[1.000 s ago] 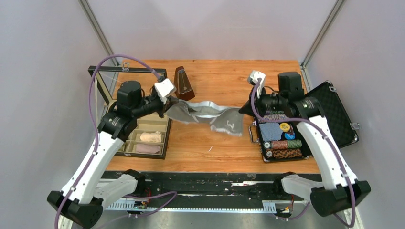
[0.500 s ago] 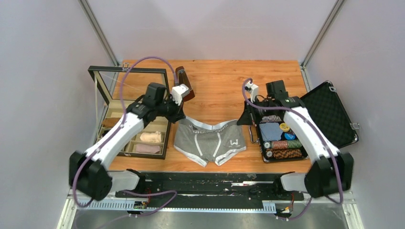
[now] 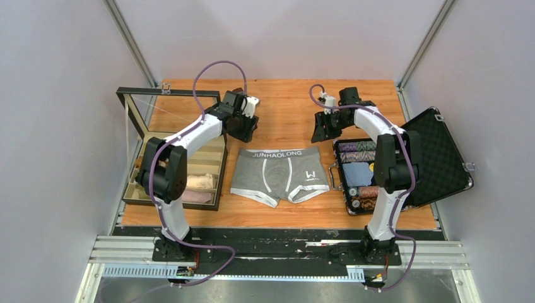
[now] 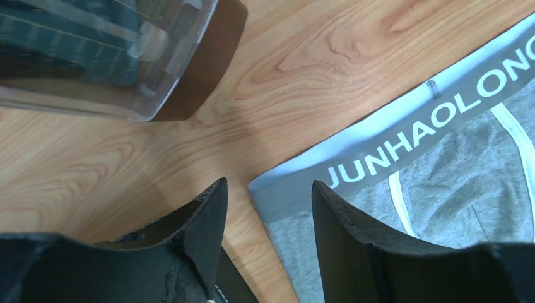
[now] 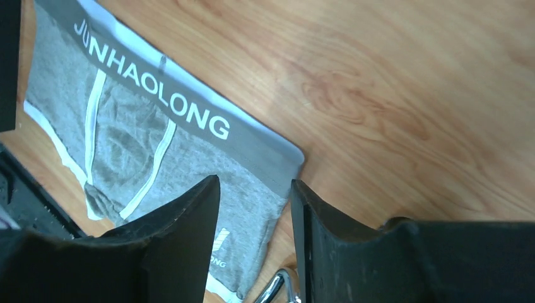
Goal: Roll the underwear
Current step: Flatten out the underwear at the center of the board.
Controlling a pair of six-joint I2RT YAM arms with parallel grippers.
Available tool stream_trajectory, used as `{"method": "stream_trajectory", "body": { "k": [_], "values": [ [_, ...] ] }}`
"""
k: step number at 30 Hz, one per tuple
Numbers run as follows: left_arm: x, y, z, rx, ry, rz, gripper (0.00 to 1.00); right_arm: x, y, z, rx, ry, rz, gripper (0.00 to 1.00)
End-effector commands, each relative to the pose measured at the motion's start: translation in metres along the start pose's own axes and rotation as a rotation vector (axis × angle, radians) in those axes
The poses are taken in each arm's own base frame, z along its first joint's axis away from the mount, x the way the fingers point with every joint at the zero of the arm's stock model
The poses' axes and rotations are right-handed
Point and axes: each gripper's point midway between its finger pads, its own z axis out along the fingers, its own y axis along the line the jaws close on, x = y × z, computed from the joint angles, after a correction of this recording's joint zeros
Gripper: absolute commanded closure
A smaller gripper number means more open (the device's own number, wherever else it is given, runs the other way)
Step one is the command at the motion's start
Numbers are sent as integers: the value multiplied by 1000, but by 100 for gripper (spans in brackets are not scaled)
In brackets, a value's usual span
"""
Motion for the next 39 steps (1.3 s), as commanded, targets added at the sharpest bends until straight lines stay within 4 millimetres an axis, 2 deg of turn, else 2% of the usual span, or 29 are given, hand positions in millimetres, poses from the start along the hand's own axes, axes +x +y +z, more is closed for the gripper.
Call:
{"method": "stream_trajectory", "body": {
  "k": [1, 4, 7, 8, 10, 12, 14, 16, 21, 24, 26, 28, 33, 35, 39],
  "values": [
    [-39, 2, -43, -40, -159, -9, 39, -47, 4, -33, 78, -147, -71, 53],
    [-27, -5, -48, -7, -152, -2, 41, -32, 21, -39, 37, -145, -80, 56],
    [-3, -31, -47, 142, -84, 21, 46, -8, 45, -36, -52, -112, -66, 63],
    [7, -39, -45, 186, -60, 16, 51, 0, 52, -32, -74, -94, -53, 67],
    [23, -67, -47, 353, -17, -4, 59, 18, 61, -25, -110, -53, 5, 78],
    [35, -77, -46, 409, 16, 2, 67, 33, 70, -22, -141, -20, 54, 83],
    [42, -77, -43, 413, 43, 12, 72, 47, 75, -19, -148, 12, 70, 84],
    [58, -78, -39, 429, 103, 26, 75, 61, 78, -17, -147, 39, 62, 86],
    [94, -71, -26, 390, 227, 6, 77, 93, 82, -8, -131, 97, 34, 86],
    [116, -56, -13, 298, 304, -3, 74, 118, 70, 1, -62, 137, 71, 82],
    [121, -47, -7, 247, 325, -1, 70, 125, 57, 5, 1, 149, 105, 81],
    [108, -42, -9, 222, 295, 6, 66, 120, 50, 4, 19, 132, 110, 82],
    [40, -34, -29, 162, 112, 26, 52, 77, 58, -9, -11, 40, 16, 85],
    [24, -19, -32, 73, 88, 13, 49, 62, 64, -14, -28, 4, -10, 85],
    [33, 15, -16, -130, 161, -44, 42, 53, 71, -18, -54, -20, -23, 81]
  ]
}}
